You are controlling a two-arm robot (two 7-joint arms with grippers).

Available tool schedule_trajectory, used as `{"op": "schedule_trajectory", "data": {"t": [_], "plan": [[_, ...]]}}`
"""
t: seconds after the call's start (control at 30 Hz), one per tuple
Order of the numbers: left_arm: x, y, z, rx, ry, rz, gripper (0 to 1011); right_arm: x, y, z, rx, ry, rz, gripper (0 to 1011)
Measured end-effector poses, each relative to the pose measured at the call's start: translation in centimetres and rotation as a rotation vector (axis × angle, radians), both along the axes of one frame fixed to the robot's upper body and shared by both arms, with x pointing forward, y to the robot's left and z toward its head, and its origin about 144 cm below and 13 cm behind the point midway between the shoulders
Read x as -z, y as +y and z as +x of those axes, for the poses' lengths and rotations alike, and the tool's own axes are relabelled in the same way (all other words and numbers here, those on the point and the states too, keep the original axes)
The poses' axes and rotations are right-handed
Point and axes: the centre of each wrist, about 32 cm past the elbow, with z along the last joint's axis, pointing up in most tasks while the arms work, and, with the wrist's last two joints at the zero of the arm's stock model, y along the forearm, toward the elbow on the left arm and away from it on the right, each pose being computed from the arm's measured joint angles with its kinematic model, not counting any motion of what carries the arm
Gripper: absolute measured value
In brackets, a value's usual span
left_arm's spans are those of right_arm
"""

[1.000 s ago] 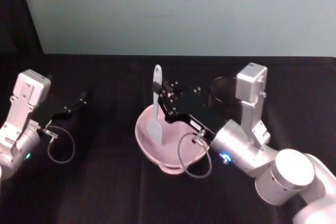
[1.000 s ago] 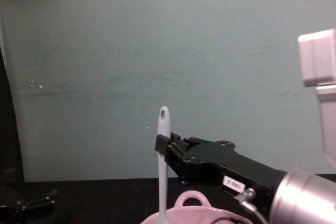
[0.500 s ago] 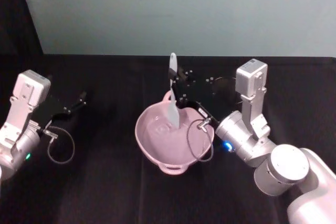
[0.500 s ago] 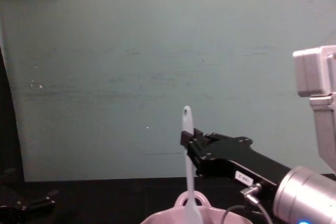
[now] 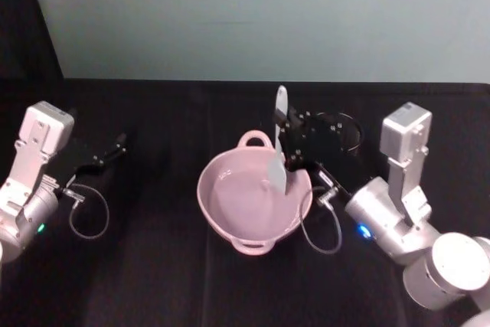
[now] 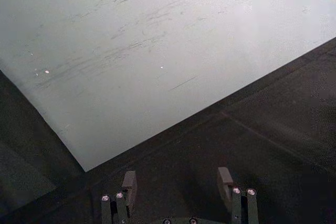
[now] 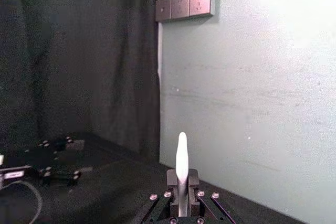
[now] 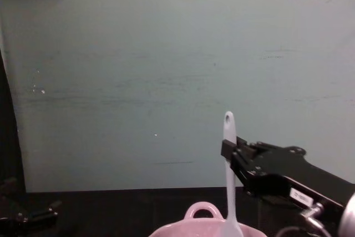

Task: Use the one hand to pick up the spoon and stir the clear water in the bowl.

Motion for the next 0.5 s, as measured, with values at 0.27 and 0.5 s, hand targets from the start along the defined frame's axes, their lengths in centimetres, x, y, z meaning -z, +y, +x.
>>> {"op": "schedule_trajectory", "data": {"t": [0.27,0.5], "plan": [[0.0,0.0,0.0,0.000,0.000,0.000,1011,-0.7,-1.2,-1.5,-0.015,0.041,0.008,109],[0.0,0.0,0.0,0.000,0.000,0.000,1011,-1.7,-2.0,-2.6,-0.033,0.070,0.002,109]]}}
